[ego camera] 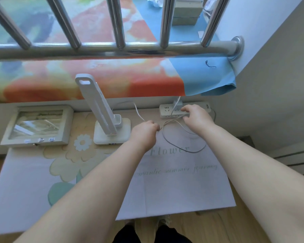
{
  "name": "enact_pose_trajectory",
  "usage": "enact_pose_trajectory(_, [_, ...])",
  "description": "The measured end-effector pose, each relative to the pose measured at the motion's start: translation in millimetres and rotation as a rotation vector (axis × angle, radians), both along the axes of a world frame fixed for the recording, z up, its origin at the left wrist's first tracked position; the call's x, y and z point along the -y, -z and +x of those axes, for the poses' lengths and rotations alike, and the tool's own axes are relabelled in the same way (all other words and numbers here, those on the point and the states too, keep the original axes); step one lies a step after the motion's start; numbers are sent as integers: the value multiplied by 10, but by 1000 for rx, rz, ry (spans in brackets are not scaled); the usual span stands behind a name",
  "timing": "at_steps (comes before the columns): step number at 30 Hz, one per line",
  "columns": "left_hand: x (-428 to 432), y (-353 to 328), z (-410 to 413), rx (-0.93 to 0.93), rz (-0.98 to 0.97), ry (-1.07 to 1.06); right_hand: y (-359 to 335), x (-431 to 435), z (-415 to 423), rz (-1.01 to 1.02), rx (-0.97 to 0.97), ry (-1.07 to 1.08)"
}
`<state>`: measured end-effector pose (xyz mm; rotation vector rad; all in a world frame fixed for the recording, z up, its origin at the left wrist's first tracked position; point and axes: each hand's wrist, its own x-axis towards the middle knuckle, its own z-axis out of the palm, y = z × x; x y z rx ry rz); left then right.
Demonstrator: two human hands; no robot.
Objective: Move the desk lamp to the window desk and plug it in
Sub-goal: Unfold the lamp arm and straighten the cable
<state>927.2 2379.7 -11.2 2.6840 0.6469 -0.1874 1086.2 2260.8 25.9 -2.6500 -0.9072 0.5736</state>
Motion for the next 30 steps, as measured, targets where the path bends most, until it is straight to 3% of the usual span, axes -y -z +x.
enact_pose_trajectory(14, [-616,-231,-1002,-53,-305,-400,-214,-588,-847,76,-101,-130])
enact_pose_trajectory(18, [-914,-357,-1207,-53,-276,-496,-268,-856,-1093,114,-116,-173])
enact_pose_trajectory(25, [-1334,-509,-1313,99,-346,-637,-285,-1169,-1468,73,-82,-180])
enact_pose_trajectory(30, [-1536,-639,-1266,290,-554,-697,-319,-1315,-1687,110,-19,-76])
